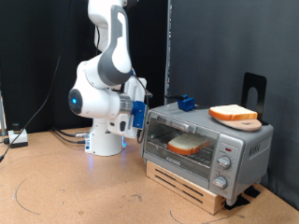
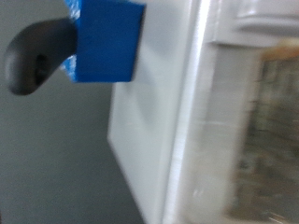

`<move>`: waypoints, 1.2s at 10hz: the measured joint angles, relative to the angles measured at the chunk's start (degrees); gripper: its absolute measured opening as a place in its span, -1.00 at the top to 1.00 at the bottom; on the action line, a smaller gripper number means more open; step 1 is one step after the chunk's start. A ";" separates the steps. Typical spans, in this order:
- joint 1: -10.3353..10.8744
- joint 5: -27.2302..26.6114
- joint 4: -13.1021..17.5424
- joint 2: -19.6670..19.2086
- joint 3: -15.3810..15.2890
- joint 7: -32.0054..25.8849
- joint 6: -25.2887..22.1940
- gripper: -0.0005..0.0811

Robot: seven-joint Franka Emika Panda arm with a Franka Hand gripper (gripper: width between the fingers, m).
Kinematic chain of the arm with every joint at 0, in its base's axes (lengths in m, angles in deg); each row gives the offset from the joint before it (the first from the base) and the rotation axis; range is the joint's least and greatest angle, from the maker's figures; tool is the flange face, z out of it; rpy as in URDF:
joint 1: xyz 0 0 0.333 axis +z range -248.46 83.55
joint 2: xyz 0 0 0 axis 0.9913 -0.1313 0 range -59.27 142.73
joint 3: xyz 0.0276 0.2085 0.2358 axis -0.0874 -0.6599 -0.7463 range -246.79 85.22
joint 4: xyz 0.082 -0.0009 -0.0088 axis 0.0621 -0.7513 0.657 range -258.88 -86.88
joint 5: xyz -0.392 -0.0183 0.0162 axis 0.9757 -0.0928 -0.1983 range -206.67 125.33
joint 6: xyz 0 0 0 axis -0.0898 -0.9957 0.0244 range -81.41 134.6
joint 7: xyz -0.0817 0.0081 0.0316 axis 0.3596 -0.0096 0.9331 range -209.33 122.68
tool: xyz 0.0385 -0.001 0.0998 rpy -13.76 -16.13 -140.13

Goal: Make a piece of toast with the oven

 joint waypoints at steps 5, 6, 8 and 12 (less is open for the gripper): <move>-2.70 3.20 2.52 -0.73 1.52 2.74 3.13 -0.99; -2.70 4.14 3.90 -2.23 1.51 2.36 3.62 -0.99; -2.68 5.41 8.20 -7.02 1.31 2.36 4.41 -0.99; -2.24 3.45 15.14 -15.83 -0.13 4.72 9.21 -0.99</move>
